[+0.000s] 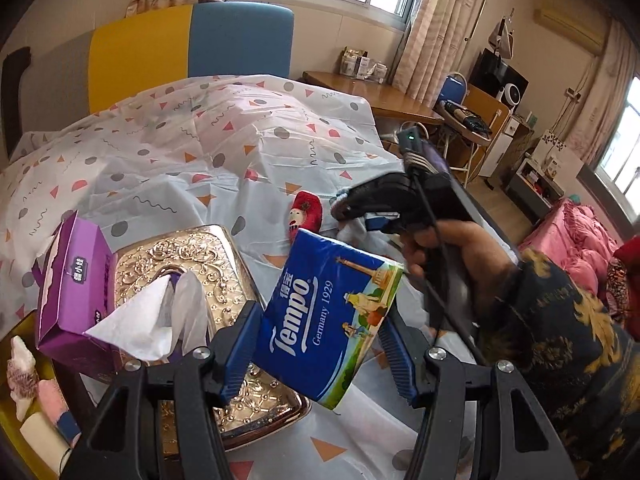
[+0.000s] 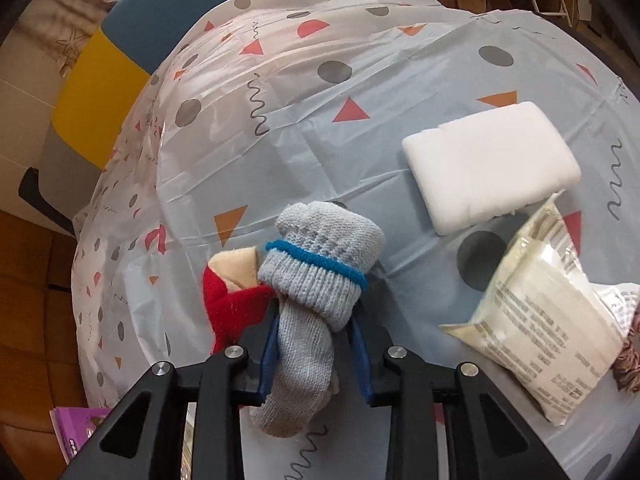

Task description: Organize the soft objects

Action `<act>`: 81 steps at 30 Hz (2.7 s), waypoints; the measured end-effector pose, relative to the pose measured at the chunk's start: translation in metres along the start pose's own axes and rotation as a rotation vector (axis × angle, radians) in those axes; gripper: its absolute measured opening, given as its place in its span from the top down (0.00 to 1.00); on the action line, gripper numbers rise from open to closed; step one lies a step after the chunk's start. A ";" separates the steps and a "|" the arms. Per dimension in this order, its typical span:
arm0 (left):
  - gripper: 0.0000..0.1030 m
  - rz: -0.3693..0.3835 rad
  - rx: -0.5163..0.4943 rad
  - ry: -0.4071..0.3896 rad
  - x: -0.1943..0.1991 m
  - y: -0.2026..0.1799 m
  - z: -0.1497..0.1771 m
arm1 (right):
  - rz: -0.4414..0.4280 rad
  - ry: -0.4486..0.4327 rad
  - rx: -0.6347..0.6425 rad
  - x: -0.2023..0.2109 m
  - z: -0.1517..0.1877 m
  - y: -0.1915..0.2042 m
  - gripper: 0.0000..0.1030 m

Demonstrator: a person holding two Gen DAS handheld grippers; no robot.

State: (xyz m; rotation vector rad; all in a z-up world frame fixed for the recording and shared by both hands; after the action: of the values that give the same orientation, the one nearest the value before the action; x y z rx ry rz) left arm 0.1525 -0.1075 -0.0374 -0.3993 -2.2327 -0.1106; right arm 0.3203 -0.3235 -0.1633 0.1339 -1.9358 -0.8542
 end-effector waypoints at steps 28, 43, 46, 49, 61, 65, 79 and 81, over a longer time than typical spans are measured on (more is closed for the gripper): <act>0.42 -0.362 0.398 -0.059 0.032 0.242 -0.065 | 0.191 0.156 0.507 0.042 0.127 -0.010 0.66; 0.41 -0.438 0.705 0.015 0.110 0.336 0.149 | 0.226 0.071 0.625 0.036 0.139 0.001 0.65; 0.41 -0.457 0.701 0.053 0.109 0.336 0.180 | 0.236 0.046 0.657 0.036 0.143 0.003 0.65; 0.41 -0.461 0.716 0.090 0.096 0.339 0.198 | 0.240 0.027 0.656 0.036 0.144 0.004 0.65; 0.27 -0.464 0.687 0.136 0.053 0.319 0.198 | 0.276 -0.028 0.643 0.039 0.153 0.005 0.65; 0.19 -0.534 0.649 0.109 0.063 0.312 0.199 | 0.278 -0.029 0.645 0.038 0.153 0.005 0.65; 0.07 -0.746 0.500 -0.077 0.131 0.277 0.182 | 0.293 -0.022 0.650 0.036 0.151 0.007 0.65; 0.04 -0.766 0.488 -0.112 0.138 0.270 0.180 | 0.293 -0.022 0.648 0.036 0.151 0.007 0.65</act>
State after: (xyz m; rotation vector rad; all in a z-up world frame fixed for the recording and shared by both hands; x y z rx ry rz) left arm 0.0245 0.2198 -0.0619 0.7338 -2.3086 0.0591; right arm 0.1798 -0.2575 -0.1738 0.2164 -2.1234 -0.0176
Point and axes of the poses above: each gripper's, at about its wrist camera, not at the fingertips, and x roughly against the way its jaws point, y to its left, z to its underside, the point moved 5 cm from there along -x, roughly the way its jaws point, and after that the axes turned 11 degrees about -z, right-handed, at the moved point
